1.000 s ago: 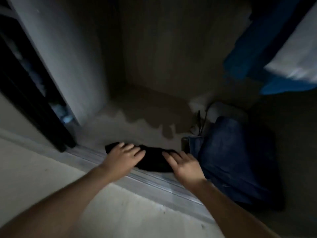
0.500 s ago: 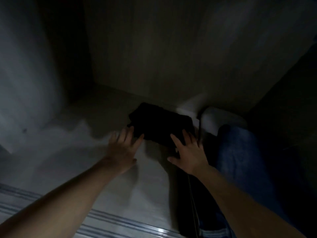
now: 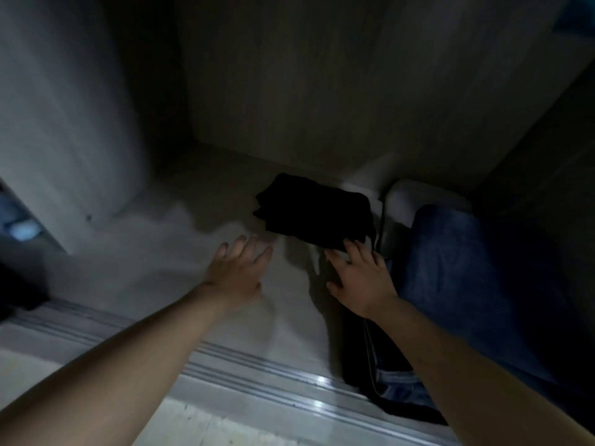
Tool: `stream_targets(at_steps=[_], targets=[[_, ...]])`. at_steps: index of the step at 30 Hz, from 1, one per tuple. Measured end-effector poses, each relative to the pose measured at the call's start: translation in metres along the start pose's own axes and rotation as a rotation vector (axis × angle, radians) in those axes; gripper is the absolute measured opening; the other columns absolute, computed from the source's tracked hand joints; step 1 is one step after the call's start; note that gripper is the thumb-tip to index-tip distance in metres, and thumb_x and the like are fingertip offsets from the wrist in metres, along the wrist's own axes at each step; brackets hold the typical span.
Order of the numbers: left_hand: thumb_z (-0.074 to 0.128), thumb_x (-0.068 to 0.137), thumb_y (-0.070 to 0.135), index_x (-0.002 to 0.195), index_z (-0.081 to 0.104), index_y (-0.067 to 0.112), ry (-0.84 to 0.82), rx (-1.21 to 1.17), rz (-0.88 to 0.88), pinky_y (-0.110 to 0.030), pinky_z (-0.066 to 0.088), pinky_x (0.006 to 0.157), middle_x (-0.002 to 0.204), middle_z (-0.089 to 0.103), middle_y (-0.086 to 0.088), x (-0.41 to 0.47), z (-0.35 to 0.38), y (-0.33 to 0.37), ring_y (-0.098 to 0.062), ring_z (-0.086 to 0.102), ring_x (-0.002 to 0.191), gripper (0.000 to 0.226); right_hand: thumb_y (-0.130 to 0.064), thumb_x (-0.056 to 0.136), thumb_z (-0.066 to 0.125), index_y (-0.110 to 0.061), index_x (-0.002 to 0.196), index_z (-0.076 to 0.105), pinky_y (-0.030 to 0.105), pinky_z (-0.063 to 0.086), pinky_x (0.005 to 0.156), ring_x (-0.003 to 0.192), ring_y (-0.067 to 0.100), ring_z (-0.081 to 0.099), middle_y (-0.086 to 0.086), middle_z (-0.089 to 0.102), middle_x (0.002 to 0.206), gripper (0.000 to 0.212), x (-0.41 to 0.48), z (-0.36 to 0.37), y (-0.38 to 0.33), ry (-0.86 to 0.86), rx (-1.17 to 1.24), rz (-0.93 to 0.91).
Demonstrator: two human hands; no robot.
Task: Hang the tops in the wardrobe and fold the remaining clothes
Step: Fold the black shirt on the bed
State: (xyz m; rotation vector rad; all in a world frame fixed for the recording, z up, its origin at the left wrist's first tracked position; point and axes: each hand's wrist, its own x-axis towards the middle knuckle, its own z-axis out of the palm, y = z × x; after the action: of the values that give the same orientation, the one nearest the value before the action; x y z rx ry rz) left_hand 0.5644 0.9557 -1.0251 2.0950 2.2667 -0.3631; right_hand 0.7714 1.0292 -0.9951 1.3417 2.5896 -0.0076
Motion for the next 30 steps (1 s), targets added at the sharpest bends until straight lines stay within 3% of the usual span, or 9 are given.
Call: stream_targets(at_steps=[8, 16, 20, 23, 30], targets=[[0.043, 0.093, 0.037, 0.150, 0.008, 0.024, 0.064, -0.023, 0.022, -0.039, 0.015, 0.111, 0.157, 0.004, -0.005, -0.092, -0.070, 0.005, -0.021, 0.007, 0.143, 0.068, -0.035, 0.096, 0.041, -0.024, 0.147, 0.018, 0.043, 0.013, 0.112, 0.143, 0.026, 0.009, 0.007, 0.013, 0.155, 0.058, -0.074, -0.056, -0.007, -0.024, -0.012, -0.060], [0.040, 0.093, 0.033, 0.149, 0.015, 0.023, -0.029, -0.090, 0.092, -0.036, 0.020, 0.108, 0.156, 0.011, -0.005, -0.205, -0.236, 0.014, -0.020, 0.014, 0.141, 0.062, -0.035, 0.094, 0.044, -0.024, 0.148, 0.018, 0.039, 0.026, 0.104, 0.133, 0.026, 0.026, 0.006, 0.029, 0.148, 0.061, -0.217, -0.213, 0.005, -0.141, 0.044, -0.023], [0.043, 0.093, 0.036, 0.147, 0.023, 0.020, -0.082, -0.301, 0.048, -0.032, 0.032, 0.100, 0.153, 0.022, -0.005, -0.269, -0.327, 0.045, -0.022, 0.026, 0.135, 0.060, -0.033, 0.093, 0.044, -0.024, 0.148, 0.019, 0.037, 0.025, 0.107, 0.139, 0.021, 0.019, 0.002, 0.022, 0.152, 0.061, -0.309, -0.295, 0.015, -0.178, 0.142, 0.094], [0.044, 0.093, 0.036, 0.146, 0.026, 0.019, -0.168, -0.368, 0.190, -0.033, 0.032, 0.101, 0.154, 0.022, -0.004, -0.324, -0.406, 0.076, -0.021, 0.026, 0.136, 0.059, -0.035, 0.094, 0.043, -0.024, 0.148, 0.019, 0.037, 0.024, 0.108, 0.140, 0.021, 0.018, 0.002, 0.022, 0.153, 0.060, -0.386, -0.362, 0.017, -0.177, 0.261, 0.209], [0.048, 0.093, 0.030, 0.144, 0.032, 0.014, 0.020, -0.344, 0.389, -0.040, 0.030, 0.102, 0.150, 0.029, -0.010, -0.361, -0.573, 0.100, -0.029, 0.027, 0.135, 0.056, -0.033, 0.091, 0.051, -0.023, 0.147, 0.025, 0.037, 0.032, 0.102, 0.135, 0.026, 0.028, 0.007, 0.029, 0.149, 0.062, -0.531, -0.498, 0.063, 0.010, 0.299, 0.467]])
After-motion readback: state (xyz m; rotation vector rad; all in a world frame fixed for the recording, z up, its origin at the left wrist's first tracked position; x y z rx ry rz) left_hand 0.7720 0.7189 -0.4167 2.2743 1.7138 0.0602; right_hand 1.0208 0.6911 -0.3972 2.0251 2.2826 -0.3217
